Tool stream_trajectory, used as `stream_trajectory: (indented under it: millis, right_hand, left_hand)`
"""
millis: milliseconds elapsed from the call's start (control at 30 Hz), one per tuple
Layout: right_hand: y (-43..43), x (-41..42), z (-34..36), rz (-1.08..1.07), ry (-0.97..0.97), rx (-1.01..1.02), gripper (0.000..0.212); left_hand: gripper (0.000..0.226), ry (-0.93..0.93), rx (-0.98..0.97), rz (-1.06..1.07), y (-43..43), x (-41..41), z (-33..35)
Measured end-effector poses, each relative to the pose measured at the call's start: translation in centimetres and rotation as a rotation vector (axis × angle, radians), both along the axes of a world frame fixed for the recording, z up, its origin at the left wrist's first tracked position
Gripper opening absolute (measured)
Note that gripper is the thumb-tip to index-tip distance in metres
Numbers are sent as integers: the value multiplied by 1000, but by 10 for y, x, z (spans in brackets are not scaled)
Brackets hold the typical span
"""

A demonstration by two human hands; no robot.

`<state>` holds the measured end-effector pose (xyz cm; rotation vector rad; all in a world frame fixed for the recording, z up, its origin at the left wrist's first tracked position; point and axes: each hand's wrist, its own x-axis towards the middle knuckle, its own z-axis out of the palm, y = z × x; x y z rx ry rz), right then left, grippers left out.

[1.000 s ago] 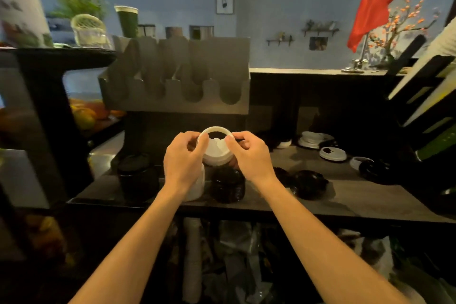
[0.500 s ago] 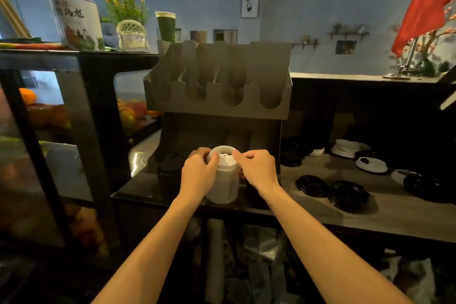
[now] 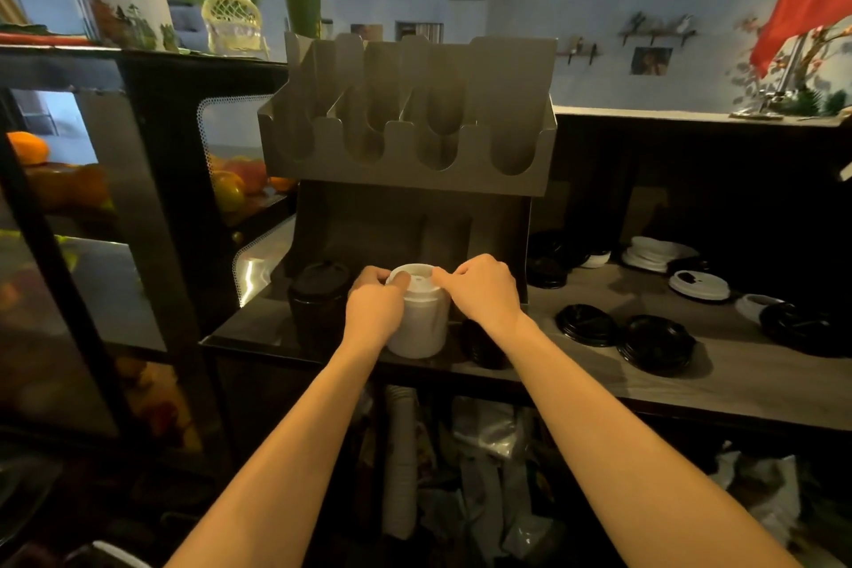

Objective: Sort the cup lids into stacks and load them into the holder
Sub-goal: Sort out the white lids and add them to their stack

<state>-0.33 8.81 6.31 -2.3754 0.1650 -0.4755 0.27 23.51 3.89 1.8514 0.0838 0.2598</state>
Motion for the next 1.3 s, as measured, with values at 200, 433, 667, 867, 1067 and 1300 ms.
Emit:
stream_trajectory:
  millis: [200,433,667,867,1067,1300]
  right_hand:
    - [0,0,5,33,78,-57,45]
    - [-7,-28,1,52,-223,12,34]
    - [-59,-47,-7,51,-348,13,25]
    - [-126,-67,-18,-69,-342,-30,16]
    - [-198,-85,-36,-239,-301,-218,29]
    - [-234,-86,-59,-167,201,-279,76]
  left_hand:
    - [41,-106,115,-35,-15,-6,0]
    - [34,-315,221,55,-17,-18,4]
    - [19,-552,309,-112,-60,-39,15]
    - [20,-573,362,-348,-121,-52,10]
    - [27,-497,424,-527,-185,-56,-9]
    - [52,-285,743,-559,-230,-35,-39]
